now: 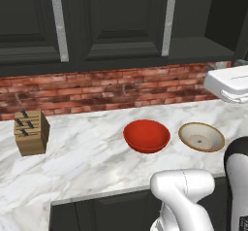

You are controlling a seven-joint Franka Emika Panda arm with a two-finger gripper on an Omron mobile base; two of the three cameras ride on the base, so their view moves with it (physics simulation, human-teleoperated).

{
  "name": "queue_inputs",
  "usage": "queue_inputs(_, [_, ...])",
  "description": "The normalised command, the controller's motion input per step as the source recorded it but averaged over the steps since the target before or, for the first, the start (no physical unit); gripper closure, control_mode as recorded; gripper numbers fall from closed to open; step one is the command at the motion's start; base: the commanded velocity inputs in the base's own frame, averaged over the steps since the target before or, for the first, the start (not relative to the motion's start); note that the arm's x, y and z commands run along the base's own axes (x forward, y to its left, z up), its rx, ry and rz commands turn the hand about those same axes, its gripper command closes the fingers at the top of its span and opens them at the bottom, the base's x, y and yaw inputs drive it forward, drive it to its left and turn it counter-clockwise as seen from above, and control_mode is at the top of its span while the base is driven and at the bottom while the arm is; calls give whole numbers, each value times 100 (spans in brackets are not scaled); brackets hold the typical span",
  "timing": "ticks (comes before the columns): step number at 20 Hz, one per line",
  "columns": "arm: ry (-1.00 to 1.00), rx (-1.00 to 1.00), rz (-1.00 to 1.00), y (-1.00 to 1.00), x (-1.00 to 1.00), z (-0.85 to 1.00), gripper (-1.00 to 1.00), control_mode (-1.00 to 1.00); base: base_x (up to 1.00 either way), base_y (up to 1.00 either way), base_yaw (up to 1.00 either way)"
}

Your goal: Open the cabinet. Pick the bowls from the counter and place them in the cabinet. Then close the cabinet.

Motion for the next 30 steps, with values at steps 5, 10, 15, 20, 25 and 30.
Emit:
queue_inputs(5, [6, 0, -25, -31, 56, -11, -100, -100, 0, 0, 0])
queue_inputs(10, [1, 1, -10, -58, 35, -2, -100, -100, 0, 0, 0])
queue_inputs(15, [0, 0, 0, -34, 45, -23, -100, -100, 0, 0, 0])
queue_inputs(20, [-3, -3, 0, -4, 54, -30, -100, -100, 0, 0, 0])
queue_inputs(25, [-8, -5, -1, 1, 44, -20, -100, -100, 0, 0, 0])
queue_inputs(30, [1, 2, -3, -57, 68, -2, -100, -100, 0, 0, 0])
